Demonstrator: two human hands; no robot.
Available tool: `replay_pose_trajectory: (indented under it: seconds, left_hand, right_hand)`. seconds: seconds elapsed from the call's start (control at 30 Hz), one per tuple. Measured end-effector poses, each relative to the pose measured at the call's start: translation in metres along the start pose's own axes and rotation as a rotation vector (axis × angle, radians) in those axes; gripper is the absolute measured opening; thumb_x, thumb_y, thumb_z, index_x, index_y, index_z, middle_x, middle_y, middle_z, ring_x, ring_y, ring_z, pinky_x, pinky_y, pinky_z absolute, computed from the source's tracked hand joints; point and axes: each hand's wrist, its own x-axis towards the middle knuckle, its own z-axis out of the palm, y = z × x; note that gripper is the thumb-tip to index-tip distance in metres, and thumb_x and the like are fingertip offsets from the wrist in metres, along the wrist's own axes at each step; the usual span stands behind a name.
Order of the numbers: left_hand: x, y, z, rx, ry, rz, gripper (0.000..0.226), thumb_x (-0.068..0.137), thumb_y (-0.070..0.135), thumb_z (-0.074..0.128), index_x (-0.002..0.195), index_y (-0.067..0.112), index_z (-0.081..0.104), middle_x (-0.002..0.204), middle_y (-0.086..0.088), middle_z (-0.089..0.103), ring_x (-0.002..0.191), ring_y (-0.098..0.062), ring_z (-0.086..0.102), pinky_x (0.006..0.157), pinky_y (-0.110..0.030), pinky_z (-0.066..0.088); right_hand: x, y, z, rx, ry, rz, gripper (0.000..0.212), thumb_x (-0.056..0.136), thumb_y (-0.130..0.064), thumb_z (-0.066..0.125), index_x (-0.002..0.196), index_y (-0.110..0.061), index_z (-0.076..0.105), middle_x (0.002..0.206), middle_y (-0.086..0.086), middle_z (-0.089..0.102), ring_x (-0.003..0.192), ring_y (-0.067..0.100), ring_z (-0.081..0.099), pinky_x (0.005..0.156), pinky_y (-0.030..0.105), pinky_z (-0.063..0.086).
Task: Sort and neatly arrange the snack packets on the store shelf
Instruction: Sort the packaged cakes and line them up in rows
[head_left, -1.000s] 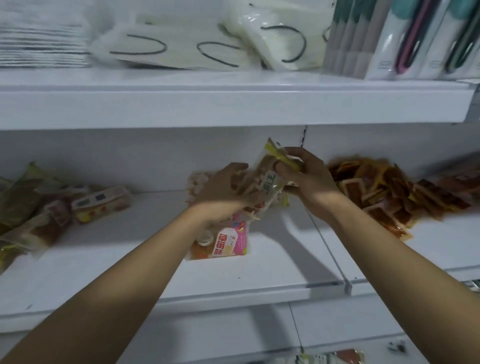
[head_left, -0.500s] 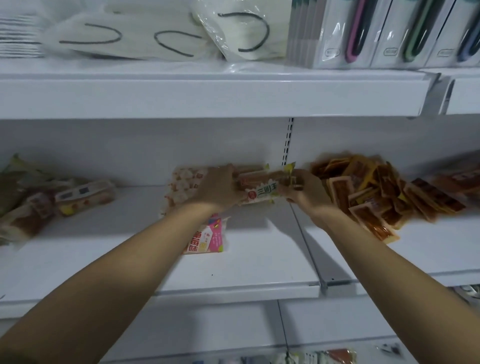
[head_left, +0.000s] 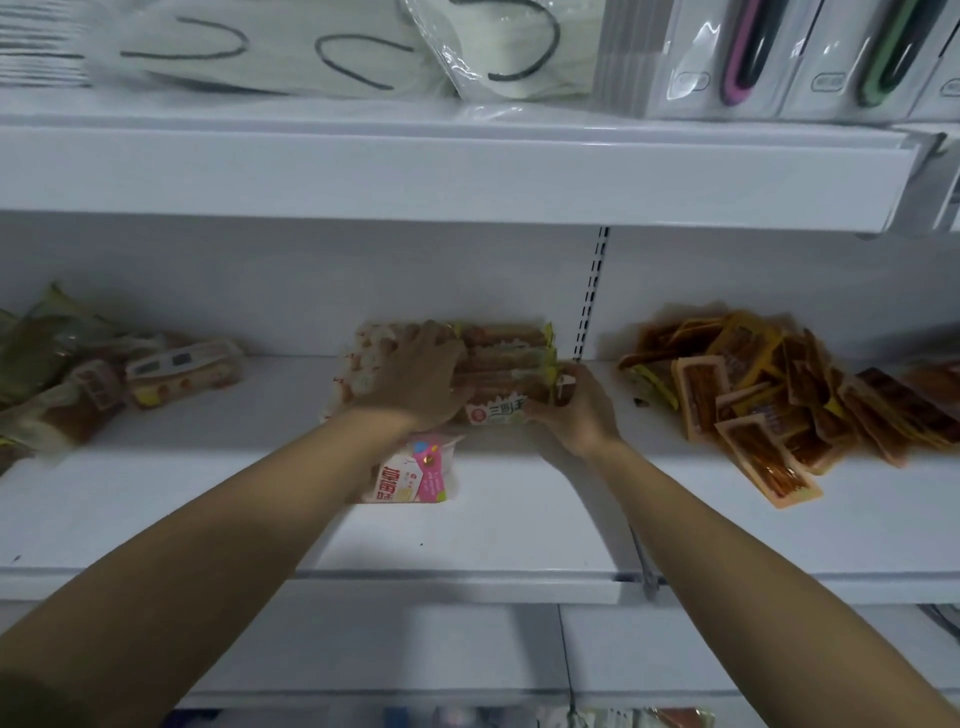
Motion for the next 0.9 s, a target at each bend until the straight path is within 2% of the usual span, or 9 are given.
replay_pose_trajectory:
  seconds: [0.07,0.13,0.2,0.3,0.43,0.57,0.63,0.73,0.9]
  left_hand:
    - [-0.015,-0.015,-0.010,-0.072,0.103,-0.012,0.034,0.095,0.044,0.059,0.122,0.024,0.059,0.129,-0.003,0.049,0.124,-0.028,0.044,0.101,-0.046,0.035]
    - [-0.033,-0.040,-0.015,-0.166,0.191,-0.077,0.032,0.095,0.044,0.058,0.121,0.027,0.061,0.124,-0.001,0.053,0.121,-0.025,0.048,0.098,-0.043,0.036]
    - [-0.050,-0.064,-0.016,-0.308,0.320,-0.156,0.032,0.092,0.043,0.058,0.118,0.025,0.063,0.118,-0.002,0.058,0.112,-0.025,0.056,0.094,-0.042,0.045]
    - [-0.076,-0.091,-0.005,-0.476,0.443,-0.279,0.020,0.096,0.027,0.064,0.113,0.017,0.066,0.111,-0.006,0.064,0.101,-0.022,0.062,0.082,-0.032,0.046]
    - [-0.098,-0.115,0.016,-0.518,0.349,-0.335,0.022,0.098,0.025,0.062,0.115,0.012,0.067,0.113,-0.011,0.064,0.101,-0.025,0.063,0.084,-0.032,0.045]
    - [-0.108,-0.136,0.017,-0.446,0.260,-0.380,0.043,0.094,0.044,0.046,0.122,0.017,0.064,0.120,-0.010,0.062,0.105,-0.026,0.061,0.092,-0.042,0.052]
    - [-0.115,-0.151,0.017,-0.320,0.191,-0.410,0.036,0.099,0.039,0.047,0.126,0.021,0.061,0.128,-0.011,0.060,0.114,-0.032,0.058,0.097,-0.049,0.049]
    - [-0.132,-0.177,0.013,-0.126,0.133,-0.454,0.033,0.100,0.036,0.050,0.129,0.025,0.059,0.135,-0.009,0.056,0.122,-0.034,0.052,0.099,-0.049,0.043]
    - [-0.170,-0.231,-0.003,-0.053,0.227,-0.498,0.034,0.096,0.038,0.054,0.125,0.020,0.063,0.130,-0.012,0.060,0.118,-0.036,0.054,0.098,-0.049,0.044]
  right_hand:
    - [-0.001,0.000,0.002,0.014,-0.009,0.001,0.076,0.078,-0.033,0.088,0.140,-0.018,0.046,0.115,0.003,0.064,0.095,0.020,0.062,0.070,0.023,0.047]
    - [-0.002,0.001,0.002,0.042,-0.004,0.006,0.087,0.076,-0.031,0.090,0.146,-0.020,0.039,0.122,0.006,0.066,0.105,0.024,0.065,0.083,0.032,0.054]
    - [-0.005,0.000,0.002,0.052,0.021,-0.002,0.097,0.074,-0.031,0.091,0.151,-0.022,0.033,0.132,0.006,0.062,0.116,0.025,0.061,0.098,0.043,0.053]
    - [-0.012,-0.003,0.001,-0.021,0.111,-0.089,0.092,0.075,-0.030,0.090,0.149,-0.023,0.038,0.137,0.006,0.054,0.124,0.025,0.053,0.100,0.042,0.050]
    - [-0.017,-0.017,0.003,-0.205,0.204,-0.259,0.072,0.078,-0.048,0.076,0.141,-0.025,0.050,0.135,0.007,0.057,0.127,0.030,0.050,0.100,0.047,0.049]
    - [-0.019,-0.060,0.021,-0.453,0.083,-0.403,0.074,0.077,-0.064,0.043,0.139,-0.027,0.055,0.142,0.006,0.053,0.135,0.032,0.041,0.109,0.051,0.038]
    - [-0.019,-0.086,0.039,-0.562,-0.045,-0.468,0.063,0.087,-0.058,0.047,0.142,-0.029,0.052,0.147,0.005,0.048,0.140,0.032,0.035,0.115,0.050,0.030]
    - [-0.021,-0.120,0.076,-0.660,-0.177,-0.563,0.053,0.098,-0.048,0.053,0.148,-0.032,0.044,0.152,0.002,0.041,0.143,0.032,0.032,0.118,0.050,0.025]
    - [-0.030,-0.171,0.153,-0.634,-0.334,-0.667,0.051,0.096,-0.045,0.056,0.145,-0.034,0.045,0.150,0.000,0.043,0.139,0.027,0.037,0.114,0.044,0.031]
